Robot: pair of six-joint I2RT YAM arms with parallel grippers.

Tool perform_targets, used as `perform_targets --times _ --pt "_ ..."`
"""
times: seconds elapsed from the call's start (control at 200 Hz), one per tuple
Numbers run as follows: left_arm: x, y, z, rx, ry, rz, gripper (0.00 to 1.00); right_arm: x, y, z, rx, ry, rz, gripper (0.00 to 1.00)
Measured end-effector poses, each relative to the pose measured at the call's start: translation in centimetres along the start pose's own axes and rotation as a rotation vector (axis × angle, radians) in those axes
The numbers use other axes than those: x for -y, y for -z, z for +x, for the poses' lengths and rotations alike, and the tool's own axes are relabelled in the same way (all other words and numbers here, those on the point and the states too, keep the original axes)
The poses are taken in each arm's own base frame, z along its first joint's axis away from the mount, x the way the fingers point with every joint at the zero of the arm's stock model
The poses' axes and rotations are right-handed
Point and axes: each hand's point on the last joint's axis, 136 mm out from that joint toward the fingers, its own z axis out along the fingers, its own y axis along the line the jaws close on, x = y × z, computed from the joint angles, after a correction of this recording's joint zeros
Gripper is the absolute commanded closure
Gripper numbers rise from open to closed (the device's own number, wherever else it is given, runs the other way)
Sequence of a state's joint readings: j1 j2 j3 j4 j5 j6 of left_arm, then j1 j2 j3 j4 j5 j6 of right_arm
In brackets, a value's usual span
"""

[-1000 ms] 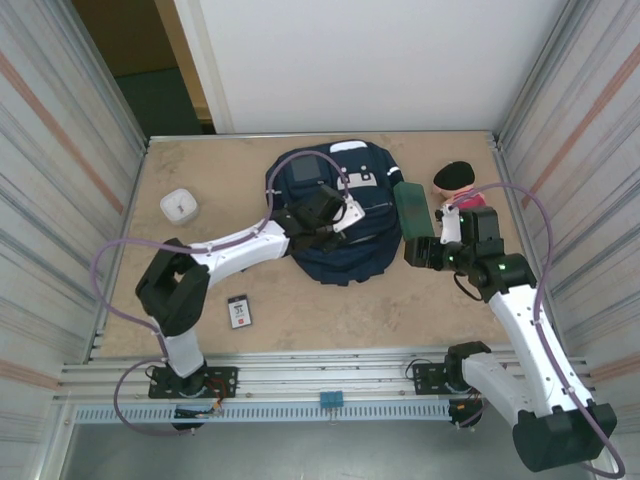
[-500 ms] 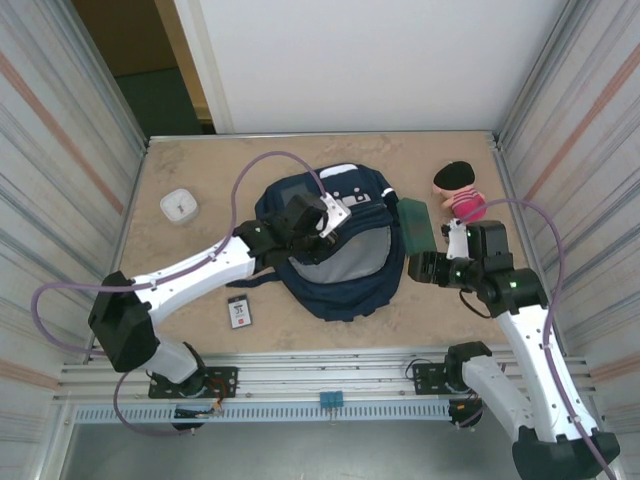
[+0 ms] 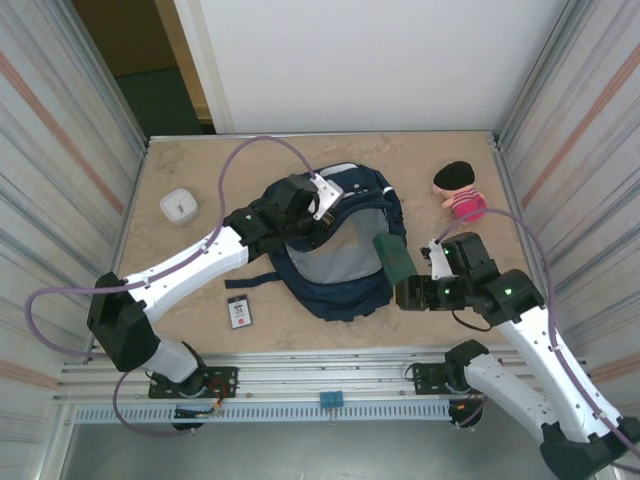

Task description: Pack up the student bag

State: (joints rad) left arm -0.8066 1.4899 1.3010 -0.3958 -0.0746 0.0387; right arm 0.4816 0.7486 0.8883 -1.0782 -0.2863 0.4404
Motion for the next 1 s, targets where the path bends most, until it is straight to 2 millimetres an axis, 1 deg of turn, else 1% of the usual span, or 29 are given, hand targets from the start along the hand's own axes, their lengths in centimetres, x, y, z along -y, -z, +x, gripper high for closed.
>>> perform_targets --times 0.08,0.17,0.296,0.481,0.506,0.551,0.646,0.707,0.802,0.897,0.957,1.002 --pt "-0.3 0.2 -0.6 0.013 0.005 -0.002 1.0 -1.0 -0.7 0.0 -0.024 0.041 -0.017 0.54" --pt "-0.4 0.5 -1.3 0.029 0.008 -0.002 1.0 -2.1 -1.8 -0.7 -0.029 0.064 -0.043 0.54" --pt "-0.4 0.8 -2.0 0.047 0.011 0.009 1.0 -3.5 -4.2 -2.0 -0.041 0.098 -0.069 0.52" --pt "0.0 1.0 -2.6 0.061 0.019 0.036 1.0 -5.3 -8.0 -4.7 -0.03 0.123 -0.115 0.5" --pt "0.1 1.0 -2.6 0.061 0.022 0.041 1.0 -5.5 -8.5 -5.0 -0.028 0.124 -0.117 0.49" --pt "0.1 1.1 -2.6 0.061 0.026 0.046 1.0 -5.6 -9.5 -5.5 -0.029 0.127 -0.118 0.42" --pt "0.1 1.0 -2.6 0.062 0.032 0.052 1.0 -5.8 -11.3 -6.3 -0.026 0.129 -0.114 0.25" --pt "0.1 1.0 -2.6 0.063 0.034 0.054 1.0 -5.5 -12.2 -6.8 -0.016 0.126 -0.094 0.21" --pt "-0.2 1.0 -2.7 0.064 0.04 0.051 1.0 -5.2 -12.5 -7.6 0.014 0.116 -0.072 0.18" --pt "-0.4 1.0 -2.7 0.065 0.044 0.047 1.0 -5.2 -12.0 -8.3 0.063 0.105 -0.065 0.18" --pt "-0.6 1.0 -2.7 0.065 0.046 0.044 1.0 -5.0 -11.4 -8.1 0.089 0.09 -0.068 0.21" --pt "-0.7 1.0 -2.7 0.066 0.048 0.043 1.0 -4.7 -10.8 -7.6 0.104 0.075 -0.074 0.23"
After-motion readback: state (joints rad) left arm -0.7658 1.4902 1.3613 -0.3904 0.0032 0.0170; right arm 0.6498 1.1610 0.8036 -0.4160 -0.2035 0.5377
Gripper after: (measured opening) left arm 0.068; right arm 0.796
